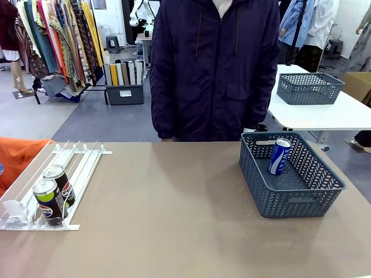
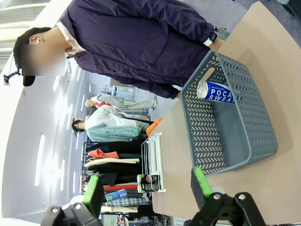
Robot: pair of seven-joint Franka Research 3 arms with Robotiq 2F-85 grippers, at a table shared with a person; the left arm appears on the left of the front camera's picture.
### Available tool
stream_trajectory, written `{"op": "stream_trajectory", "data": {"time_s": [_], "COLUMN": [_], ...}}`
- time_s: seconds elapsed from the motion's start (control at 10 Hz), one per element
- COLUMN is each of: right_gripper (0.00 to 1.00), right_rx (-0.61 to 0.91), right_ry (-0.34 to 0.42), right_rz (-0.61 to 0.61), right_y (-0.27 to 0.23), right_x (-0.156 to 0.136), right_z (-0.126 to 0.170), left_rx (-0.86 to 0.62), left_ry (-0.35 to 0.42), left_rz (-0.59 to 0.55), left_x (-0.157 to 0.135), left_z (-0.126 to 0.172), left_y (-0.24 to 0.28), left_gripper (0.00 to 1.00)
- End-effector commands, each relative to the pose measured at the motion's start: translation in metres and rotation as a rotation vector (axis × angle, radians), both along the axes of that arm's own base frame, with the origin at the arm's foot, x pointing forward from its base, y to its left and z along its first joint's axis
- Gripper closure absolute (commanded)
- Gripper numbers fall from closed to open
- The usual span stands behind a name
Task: Retrieve and store the cans from the dispenser.
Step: Pick up the last remaining can from one row of the Automatic Can Dispenser and place it in the middle of the table.
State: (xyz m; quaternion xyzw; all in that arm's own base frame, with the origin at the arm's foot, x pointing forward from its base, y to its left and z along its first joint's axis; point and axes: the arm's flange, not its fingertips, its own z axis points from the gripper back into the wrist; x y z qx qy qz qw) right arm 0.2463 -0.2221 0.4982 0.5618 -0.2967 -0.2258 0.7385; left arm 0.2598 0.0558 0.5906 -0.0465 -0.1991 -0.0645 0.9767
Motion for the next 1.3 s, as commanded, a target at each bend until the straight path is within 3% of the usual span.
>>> {"op": "stream_trajectory", "data": {"time_s": [0.0, 0.1, 0.4, 0.6, 0.7, 0.9, 1.1, 1.2], "right_gripper": [0.00, 0.00, 0.00, 0.00, 0.00, 0.00, 0.00, 0.00], "right_rx": [0.005, 0.005, 0.005, 0.005, 0.005, 0.005, 0.005, 0.005], "right_ry": [-0.040, -0.040, -0.040, -0.040, -0.040, -0.040, -0.040, -0.040], "right_rz": [-0.003, -0.003, -0.003, -0.003, -0.003, -0.003, -0.003, -0.003], "right_y": [0.000, 0.000, 0.000, 0.000, 0.000, 0.000, 0.000, 0.000], "right_x": [0.002, 0.002, 0.002, 0.002, 0.002, 0.002, 0.002, 0.002], "right_z": [0.001, 0.001, 0.001, 0.001, 0.001, 0.001, 0.001, 0.001], "left_rx": [-0.002, -0.028, 0.008, 0.129, 0.102, 0.078, 0.158, 0.111], "left_ry": [-0.006, 0.022, -0.048, -0.075, -0.071, -0.017, 0.024, 0.086], "left_rz": [0.001, -0.039, 0.012, -0.100, -0.202, -0.371, -0.478, -0.531], "left_x": [-0.002, 0.006, 0.062, 0.098, 0.113, 0.131, 0.131, 0.133], "left_z": [0.001, -0.002, 0.025, 0.021, 0.014, -0.020, -0.093, -0.120], "left_y": [0.001, -0.009, -0.107, -0.205, -0.247, -0.338, -0.420, -0.438], "left_gripper": [1.00, 1.00, 1.00, 1.00, 1.00, 1.00, 1.00, 1.00]}}
